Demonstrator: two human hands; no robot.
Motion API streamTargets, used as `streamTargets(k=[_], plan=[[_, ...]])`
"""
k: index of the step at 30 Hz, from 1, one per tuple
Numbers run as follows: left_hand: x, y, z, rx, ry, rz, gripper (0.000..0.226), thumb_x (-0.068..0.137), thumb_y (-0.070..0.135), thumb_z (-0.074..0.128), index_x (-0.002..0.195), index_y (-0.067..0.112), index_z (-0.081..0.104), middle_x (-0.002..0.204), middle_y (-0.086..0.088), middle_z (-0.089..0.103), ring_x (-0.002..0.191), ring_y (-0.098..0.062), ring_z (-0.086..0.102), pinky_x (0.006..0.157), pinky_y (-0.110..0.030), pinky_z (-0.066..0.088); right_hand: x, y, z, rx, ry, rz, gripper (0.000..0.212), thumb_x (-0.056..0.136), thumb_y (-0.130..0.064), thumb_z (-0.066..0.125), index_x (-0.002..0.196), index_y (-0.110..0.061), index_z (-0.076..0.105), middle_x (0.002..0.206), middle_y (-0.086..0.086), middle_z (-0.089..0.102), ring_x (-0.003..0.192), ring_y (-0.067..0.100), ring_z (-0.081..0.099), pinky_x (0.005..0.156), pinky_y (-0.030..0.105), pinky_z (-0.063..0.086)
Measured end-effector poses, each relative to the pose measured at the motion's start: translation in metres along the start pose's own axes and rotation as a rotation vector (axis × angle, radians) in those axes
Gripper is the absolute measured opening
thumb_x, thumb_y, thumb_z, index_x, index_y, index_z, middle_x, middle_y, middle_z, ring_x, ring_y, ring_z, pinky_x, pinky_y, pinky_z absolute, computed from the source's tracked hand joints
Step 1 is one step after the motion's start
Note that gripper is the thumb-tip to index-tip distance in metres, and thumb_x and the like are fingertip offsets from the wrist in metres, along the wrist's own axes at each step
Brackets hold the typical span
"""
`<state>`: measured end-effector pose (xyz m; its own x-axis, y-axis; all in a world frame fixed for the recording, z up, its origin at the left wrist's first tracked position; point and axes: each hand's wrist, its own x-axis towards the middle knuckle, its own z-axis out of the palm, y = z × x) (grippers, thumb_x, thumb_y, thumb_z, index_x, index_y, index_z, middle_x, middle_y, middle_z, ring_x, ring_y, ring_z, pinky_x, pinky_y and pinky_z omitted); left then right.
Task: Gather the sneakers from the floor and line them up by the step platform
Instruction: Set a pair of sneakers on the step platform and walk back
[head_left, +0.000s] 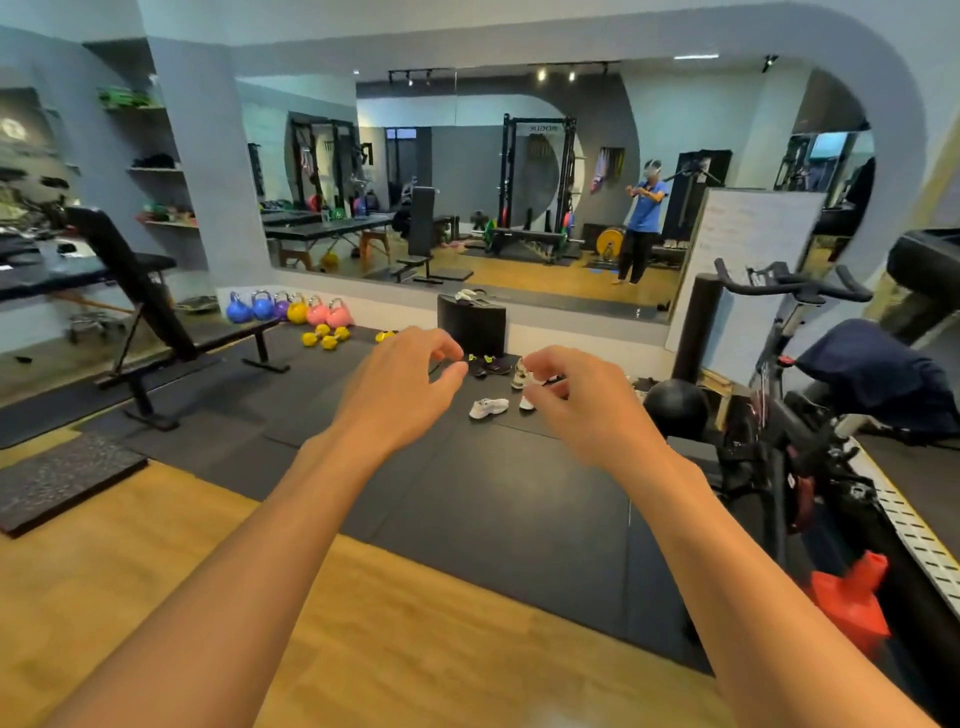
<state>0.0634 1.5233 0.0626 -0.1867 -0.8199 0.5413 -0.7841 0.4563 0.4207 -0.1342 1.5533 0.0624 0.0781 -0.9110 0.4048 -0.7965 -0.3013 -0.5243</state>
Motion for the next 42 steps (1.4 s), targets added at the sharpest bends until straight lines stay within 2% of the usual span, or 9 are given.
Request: streamTargets(k=[5, 8, 11, 14, 23, 30, 35, 39, 42], plan=[[0.116, -0.062, 0.057, -0.042, -0.018, 0.061, 0.018, 0.092, 0.033, 0.057, 0.105, 0.023, 0.065, 0.108, 0.000, 0.066, 0.102, -0.016, 0.058, 0.089, -0.040, 0.049, 0.117, 0.051, 0.028, -0.014, 0.057, 0.055, 0.033, 0.094, -0.011, 0.054, 0.124, -0.023, 0.060, 0.117, -0.003, 0.063, 0.102, 0.016, 0.060, 0.089, 0.030, 0.049], [0.190, -0.091, 0.092, -0.078, -0.049, 0.094, 0.017, 0.092, 0.029, 0.058, 0.104, 0.020, 0.066, 0.105, -0.002, 0.066, 0.097, -0.017, 0.058, 0.085, -0.036, 0.049, 0.183, 0.079, 0.043, -0.023, 0.067, 0.105, 0.033, 0.094, -0.007, 0.050, 0.122, -0.021, 0.060, 0.115, 0.000, 0.064, 0.100, 0.017, 0.060, 0.085, 0.029, 0.050], [0.261, -0.118, 0.129, -0.110, -0.042, 0.103, 0.015, 0.091, 0.027, 0.058, 0.101, 0.020, 0.067, 0.104, -0.001, 0.066, 0.094, -0.017, 0.058, 0.079, -0.030, 0.046, 0.247, 0.109, 0.060, -0.048, 0.048, 0.133, 0.031, 0.093, -0.010, 0.054, 0.121, -0.020, 0.061, 0.115, 0.000, 0.064, 0.102, 0.018, 0.061, 0.092, 0.034, 0.049], [0.323, -0.144, 0.173, -0.123, -0.078, 0.109, 0.018, 0.090, 0.030, 0.057, 0.103, 0.022, 0.066, 0.105, 0.000, 0.066, 0.095, -0.018, 0.059, 0.084, -0.039, 0.051, 0.309, 0.143, 0.079, -0.037, 0.050, 0.172, 0.028, 0.092, -0.015, 0.057, 0.119, -0.021, 0.061, 0.112, 0.000, 0.065, 0.098, 0.018, 0.062, 0.090, 0.040, 0.051], [0.513, -0.230, 0.298, -0.074, -0.114, 0.123, 0.018, 0.091, 0.033, 0.056, 0.102, 0.023, 0.066, 0.103, 0.000, 0.067, 0.092, -0.015, 0.059, 0.082, -0.039, 0.052, 0.518, 0.271, 0.142, -0.039, 0.051, 0.179, 0.028, 0.092, -0.017, 0.057, 0.119, -0.022, 0.061, 0.112, -0.002, 0.066, 0.098, 0.015, 0.061, 0.089, 0.032, 0.048], [0.648, -0.285, 0.379, -0.031, -0.149, 0.087, 0.020, 0.091, 0.033, 0.055, 0.102, 0.021, 0.066, 0.104, -0.003, 0.065, 0.096, -0.020, 0.058, 0.083, -0.043, 0.051, 0.676, 0.346, 0.184, -0.032, -0.013, 0.174, 0.028, 0.093, -0.020, 0.057, 0.121, -0.023, 0.060, 0.115, -0.002, 0.066, 0.100, 0.017, 0.061, 0.091, 0.037, 0.049], [0.754, -0.338, 0.464, -0.051, -0.190, 0.083, 0.022, 0.091, 0.032, 0.054, 0.103, 0.020, 0.067, 0.102, -0.002, 0.064, 0.096, -0.019, 0.058, 0.083, -0.043, 0.051, 0.790, 0.414, 0.227, -0.051, -0.056, 0.189, 0.031, 0.093, -0.021, 0.057, 0.123, -0.023, 0.059, 0.118, -0.001, 0.066, 0.105, 0.018, 0.061, 0.094, 0.038, 0.049], [0.844, -0.375, 0.531, -0.089, -0.222, 0.086, 0.021, 0.091, 0.032, 0.054, 0.103, 0.020, 0.067, 0.101, -0.002, 0.064, 0.091, -0.016, 0.057, 0.077, -0.036, 0.049, 0.877, 0.467, 0.251, -0.085, -0.087, 0.229, 0.029, 0.093, -0.020, 0.055, 0.122, -0.021, 0.060, 0.115, 0.000, 0.067, 0.104, 0.016, 0.061, 0.094, 0.035, 0.048], [0.909, -0.393, 0.576, -0.097, -0.245, 0.085, 0.021, 0.091, 0.032, 0.054, 0.104, 0.021, 0.067, 0.103, 0.000, 0.064, 0.089, -0.013, 0.056, 0.073, -0.031, 0.044, 0.937, 0.504, 0.264, -0.085, -0.106, 0.282, 0.028, 0.093, -0.021, 0.056, 0.121, -0.021, 0.061, 0.115, -0.001, 0.067, 0.106, 0.018, 0.060, 0.095, 0.037, 0.047]])
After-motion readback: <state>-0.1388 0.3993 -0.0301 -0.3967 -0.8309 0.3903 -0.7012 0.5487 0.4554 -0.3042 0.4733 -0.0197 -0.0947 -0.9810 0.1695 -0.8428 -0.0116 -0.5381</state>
